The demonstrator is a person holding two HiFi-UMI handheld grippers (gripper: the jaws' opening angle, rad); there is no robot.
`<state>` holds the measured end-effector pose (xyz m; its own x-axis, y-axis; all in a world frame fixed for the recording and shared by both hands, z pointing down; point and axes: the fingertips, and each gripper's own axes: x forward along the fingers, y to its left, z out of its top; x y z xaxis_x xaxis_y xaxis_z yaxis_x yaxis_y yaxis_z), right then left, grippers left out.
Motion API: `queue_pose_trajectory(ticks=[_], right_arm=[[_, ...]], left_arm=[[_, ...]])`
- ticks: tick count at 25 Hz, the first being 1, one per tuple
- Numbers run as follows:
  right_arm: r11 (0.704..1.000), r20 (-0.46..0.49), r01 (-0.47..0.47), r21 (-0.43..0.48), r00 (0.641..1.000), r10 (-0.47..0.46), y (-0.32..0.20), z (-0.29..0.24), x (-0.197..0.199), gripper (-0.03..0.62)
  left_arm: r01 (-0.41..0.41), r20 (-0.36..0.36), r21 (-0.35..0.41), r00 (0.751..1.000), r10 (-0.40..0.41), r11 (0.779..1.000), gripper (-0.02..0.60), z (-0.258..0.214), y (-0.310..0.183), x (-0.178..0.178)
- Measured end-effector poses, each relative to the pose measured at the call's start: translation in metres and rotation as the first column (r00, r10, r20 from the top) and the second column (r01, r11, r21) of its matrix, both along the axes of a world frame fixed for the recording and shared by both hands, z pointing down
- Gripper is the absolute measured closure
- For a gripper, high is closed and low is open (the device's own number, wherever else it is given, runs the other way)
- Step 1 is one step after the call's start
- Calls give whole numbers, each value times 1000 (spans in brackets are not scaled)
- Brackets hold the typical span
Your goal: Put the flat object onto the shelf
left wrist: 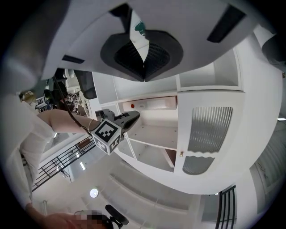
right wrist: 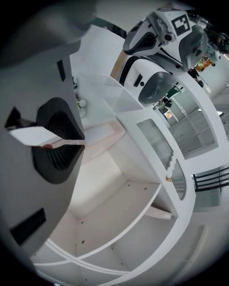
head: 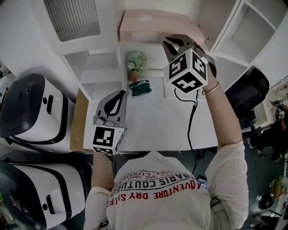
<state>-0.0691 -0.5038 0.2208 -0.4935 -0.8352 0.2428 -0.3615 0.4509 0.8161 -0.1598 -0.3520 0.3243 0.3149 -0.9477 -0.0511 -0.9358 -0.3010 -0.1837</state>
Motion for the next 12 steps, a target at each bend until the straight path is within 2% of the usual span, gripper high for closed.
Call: queue_pose_trajectory(ticks=[6, 12], right_arm=[[999, 135, -31, 9, 990, 30, 32, 9, 26, 561], [999, 341, -37, 5, 940, 33, 73, 29, 45, 565]], left_arm=[[-38, -1, -7, 999, 38, 999, 568, -1, 16, 14], [-59, 3, -15, 998, 60, 998, 568, -1, 26, 19]])
